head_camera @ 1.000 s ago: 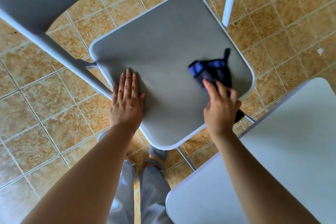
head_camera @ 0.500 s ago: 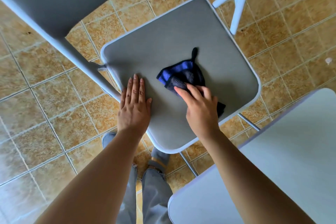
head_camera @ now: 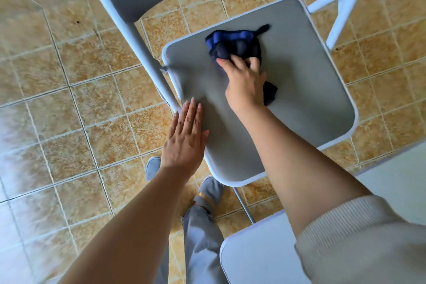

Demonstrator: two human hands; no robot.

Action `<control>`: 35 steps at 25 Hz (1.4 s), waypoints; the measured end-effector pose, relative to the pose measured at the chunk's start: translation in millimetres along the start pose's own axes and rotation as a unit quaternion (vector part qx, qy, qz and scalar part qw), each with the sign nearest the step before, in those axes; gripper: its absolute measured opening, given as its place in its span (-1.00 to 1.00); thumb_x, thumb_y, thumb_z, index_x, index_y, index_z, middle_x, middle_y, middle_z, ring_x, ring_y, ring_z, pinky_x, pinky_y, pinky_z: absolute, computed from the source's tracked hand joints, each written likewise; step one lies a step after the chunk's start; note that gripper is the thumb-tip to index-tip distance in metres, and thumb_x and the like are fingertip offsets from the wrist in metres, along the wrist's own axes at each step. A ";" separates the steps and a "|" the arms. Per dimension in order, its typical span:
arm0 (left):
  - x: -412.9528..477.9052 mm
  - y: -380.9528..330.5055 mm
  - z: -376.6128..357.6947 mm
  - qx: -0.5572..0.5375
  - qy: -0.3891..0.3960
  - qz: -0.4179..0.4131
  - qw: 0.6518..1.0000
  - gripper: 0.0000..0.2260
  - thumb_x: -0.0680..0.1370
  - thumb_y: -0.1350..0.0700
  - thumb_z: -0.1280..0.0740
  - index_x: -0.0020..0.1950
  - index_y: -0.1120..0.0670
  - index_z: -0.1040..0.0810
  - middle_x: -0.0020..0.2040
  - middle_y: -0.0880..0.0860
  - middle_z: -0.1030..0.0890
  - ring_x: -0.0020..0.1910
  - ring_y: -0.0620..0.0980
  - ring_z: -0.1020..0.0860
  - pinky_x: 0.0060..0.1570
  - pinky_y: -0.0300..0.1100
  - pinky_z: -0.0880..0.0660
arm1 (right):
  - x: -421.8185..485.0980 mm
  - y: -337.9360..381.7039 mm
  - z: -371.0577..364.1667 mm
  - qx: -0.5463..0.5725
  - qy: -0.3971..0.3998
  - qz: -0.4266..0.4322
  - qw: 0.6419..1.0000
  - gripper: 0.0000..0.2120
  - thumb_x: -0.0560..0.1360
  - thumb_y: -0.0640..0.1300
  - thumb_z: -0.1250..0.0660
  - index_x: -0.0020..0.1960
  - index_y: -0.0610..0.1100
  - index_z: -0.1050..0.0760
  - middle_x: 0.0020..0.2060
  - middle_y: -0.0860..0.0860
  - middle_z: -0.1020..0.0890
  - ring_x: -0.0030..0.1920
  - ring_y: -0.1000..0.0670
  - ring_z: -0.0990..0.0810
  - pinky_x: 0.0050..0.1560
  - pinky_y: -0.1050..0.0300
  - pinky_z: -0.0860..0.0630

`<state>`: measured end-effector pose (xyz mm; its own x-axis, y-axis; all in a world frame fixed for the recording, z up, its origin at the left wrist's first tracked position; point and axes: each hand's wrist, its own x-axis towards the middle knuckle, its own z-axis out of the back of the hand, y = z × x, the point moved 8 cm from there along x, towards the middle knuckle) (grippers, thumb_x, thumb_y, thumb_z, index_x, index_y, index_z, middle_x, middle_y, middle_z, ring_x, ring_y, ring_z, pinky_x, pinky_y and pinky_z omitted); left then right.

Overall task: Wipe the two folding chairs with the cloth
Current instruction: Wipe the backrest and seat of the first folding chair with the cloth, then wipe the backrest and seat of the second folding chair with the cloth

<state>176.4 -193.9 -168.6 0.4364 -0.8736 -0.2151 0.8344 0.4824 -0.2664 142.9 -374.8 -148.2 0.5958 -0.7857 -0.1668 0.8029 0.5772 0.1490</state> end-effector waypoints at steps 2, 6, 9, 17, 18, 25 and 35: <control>-6.5 8.3 5.8 0.002 0.001 0.026 1.000 -0.48 0.65 -0.02 0.04 0.57 0.15 0.01 0.58 0.08 0.02 0.55 -0.04 0.09 0.51 -0.12 0.16 | -23.5 27.7 -10.2 0.009 0.010 0.050 0.999 -0.41 0.39 -0.29 -0.29 0.33 0.16 -0.40 0.33 0.14 -0.45 0.23 -0.15 -0.38 0.02 -0.13 -0.37; -20.2 15.3 19.1 -0.008 0.004 0.032 0.999 -0.47 0.64 -0.03 0.09 0.57 0.14 0.06 0.58 0.07 0.06 0.55 -0.05 0.13 0.51 -0.13 0.18 | -94.0 41.1 -14.6 0.005 -0.014 0.082 0.997 -0.49 0.42 -0.25 -0.13 0.27 0.14 -0.45 0.28 0.13 -0.51 0.17 -0.15 -0.44 -0.08 -0.09 -0.39; -31.9 20.7 28.2 -0.019 0.017 0.045 0.999 -0.48 0.66 -0.04 0.11 0.57 0.13 0.11 0.58 0.05 0.12 0.54 -0.07 0.20 0.52 -0.13 0.20 | -153.4 39.0 -17.3 -0.002 -0.022 0.049 0.999 -0.51 0.39 -0.26 -0.26 0.26 0.13 -0.46 0.27 0.12 -0.52 0.14 -0.15 -0.46 -0.11 -0.08 -0.44; -94.3 30.2 64.2 -0.019 0.061 0.003 0.998 -0.46 0.64 -0.09 0.15 0.57 0.11 0.13 0.58 0.04 0.15 0.54 -0.08 0.21 0.51 -0.14 0.24 | -246.9 68.9 20.3 0.065 -0.037 -0.115 0.991 -0.37 0.26 -0.35 -0.47 0.24 0.09 -0.50 0.06 0.06 -0.59 0.01 -0.15 -0.47 -0.21 -0.12 -0.49; -103.8 28.5 75.0 -0.015 0.062 -0.009 0.998 -0.46 0.64 -0.09 0.14 0.57 0.10 0.12 0.58 0.04 0.14 0.54 -0.08 0.20 0.50 -0.14 0.24 | -258.9 71.4 34.9 0.068 -0.048 -0.130 0.988 -0.36 0.26 -0.35 -0.46 0.26 0.08 -0.49 0.08 0.05 -0.58 0.02 -0.16 -0.47 -0.20 -0.13 -0.49; -165.3 -38.6 143.8 0.025 0.073 -0.141 0.987 -0.47 0.66 -0.08 0.09 0.57 0.11 0.09 0.58 0.05 0.11 0.55 -0.05 0.17 0.51 -0.12 0.22 | -374.1 51.2 122.2 0.045 -0.097 -0.212 0.971 -0.33 0.20 -0.32 -0.49 0.26 0.07 -0.49 0.11 0.01 -0.58 0.02 -0.19 -0.51 -0.21 -0.09 -0.47; -331.7 -265.0 130.8 0.106 0.146 -0.414 0.893 -0.47 0.65 -0.10 0.17 0.56 0.11 0.17 0.58 0.07 0.16 0.55 -0.02 0.20 0.52 -0.09 0.21 | -630.3 -60.4 190.4 0.023 -0.156 -0.475 0.866 -0.34 0.22 -0.40 -0.45 0.24 0.04 -0.51 0.08 -0.01 -0.60 0.01 -0.20 -0.50 -0.25 -0.06 -0.42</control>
<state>-145.5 -40.1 96.3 -0.4386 -0.8572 -0.2700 0.8889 -0.3695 -0.2709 -285.1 43.1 133.5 -0.3738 -0.9269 0.0345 0.9213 -0.3667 0.1294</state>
